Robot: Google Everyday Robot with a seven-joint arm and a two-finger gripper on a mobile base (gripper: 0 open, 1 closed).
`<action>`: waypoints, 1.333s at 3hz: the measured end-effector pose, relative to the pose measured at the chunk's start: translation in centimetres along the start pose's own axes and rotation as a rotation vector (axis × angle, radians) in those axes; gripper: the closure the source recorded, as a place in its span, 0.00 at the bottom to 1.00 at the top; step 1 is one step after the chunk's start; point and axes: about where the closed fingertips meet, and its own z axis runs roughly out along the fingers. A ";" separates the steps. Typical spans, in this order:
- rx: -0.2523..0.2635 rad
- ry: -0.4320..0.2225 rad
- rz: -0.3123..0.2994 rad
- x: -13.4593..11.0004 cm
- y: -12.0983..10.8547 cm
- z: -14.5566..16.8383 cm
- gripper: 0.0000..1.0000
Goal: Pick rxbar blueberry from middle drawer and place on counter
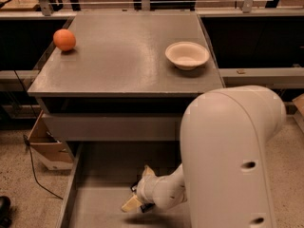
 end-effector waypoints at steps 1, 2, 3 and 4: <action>0.047 -0.003 0.027 1.6 -1.1 2.9 0.00; 0.078 0.003 0.051 3.2 -1.7 4.4 0.17; 0.099 0.001 0.063 4.1 -2.0 4.7 0.41; 0.110 -0.017 0.061 4.0 -2.1 4.2 0.64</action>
Offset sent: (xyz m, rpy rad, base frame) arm 0.0268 -0.0153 -0.0778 -0.0189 -0.0303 -0.1371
